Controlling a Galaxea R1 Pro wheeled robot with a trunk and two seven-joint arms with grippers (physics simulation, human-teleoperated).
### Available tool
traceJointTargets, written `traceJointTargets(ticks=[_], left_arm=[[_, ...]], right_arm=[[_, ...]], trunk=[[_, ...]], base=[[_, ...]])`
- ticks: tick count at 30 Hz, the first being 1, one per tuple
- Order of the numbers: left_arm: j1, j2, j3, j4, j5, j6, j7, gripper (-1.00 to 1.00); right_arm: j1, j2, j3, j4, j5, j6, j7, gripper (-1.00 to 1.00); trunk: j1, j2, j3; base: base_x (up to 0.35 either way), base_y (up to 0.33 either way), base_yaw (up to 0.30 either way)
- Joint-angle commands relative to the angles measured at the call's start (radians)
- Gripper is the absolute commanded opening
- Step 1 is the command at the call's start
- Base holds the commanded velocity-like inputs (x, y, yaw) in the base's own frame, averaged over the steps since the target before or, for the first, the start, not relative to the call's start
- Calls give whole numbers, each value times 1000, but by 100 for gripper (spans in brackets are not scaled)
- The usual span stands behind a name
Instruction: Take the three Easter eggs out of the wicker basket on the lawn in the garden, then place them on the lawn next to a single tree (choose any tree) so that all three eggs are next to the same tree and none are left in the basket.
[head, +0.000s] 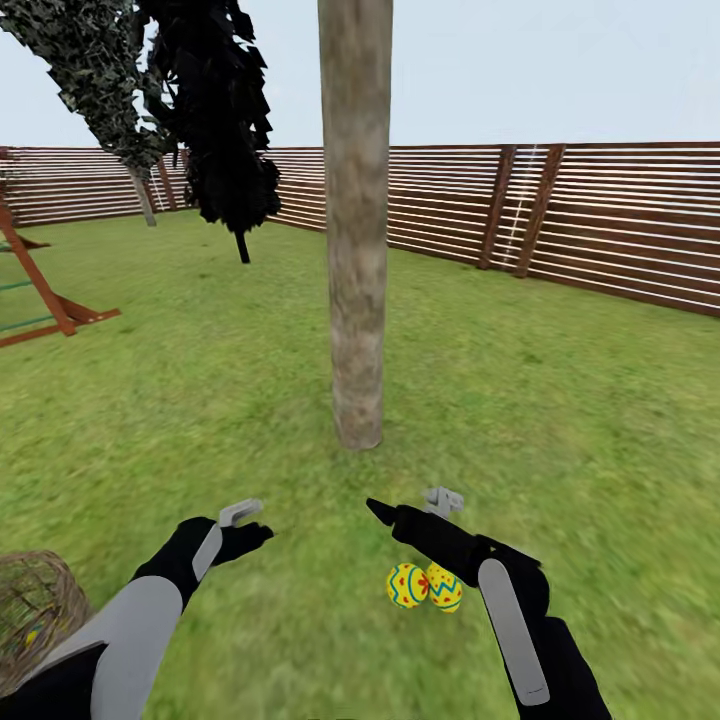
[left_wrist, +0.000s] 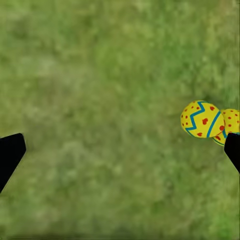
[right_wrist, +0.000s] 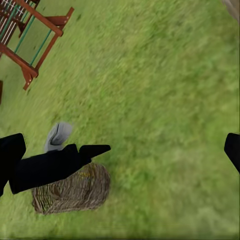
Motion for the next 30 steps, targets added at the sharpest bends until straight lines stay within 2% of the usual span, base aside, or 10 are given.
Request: traceJointTargets(ticks=[1,9,19,30], left_arm=[[0,0,6,-1,-5,5,-5,100],[-1,0,7,-1,-5,5,-6,100],[-1,2,8,-1,-5,4,-7,100],[-1,3,8,-14,-3,6,-7,100]], right_arm=[[-1,1,-1,-1,4,4,5,100],[-1,1,-1,-1,4,5,5,100],[-1,1,-1,-1,4,5,5,100],[-1,1,-1,-1,4,4,5,100]], trunk=[[0,-1,-1],[0,-1,-1],[0,-1,-1],[0,-1,-1]], base=[[-36,27,288],[-38,32,288],[-27,199,289],[0,18,289]])
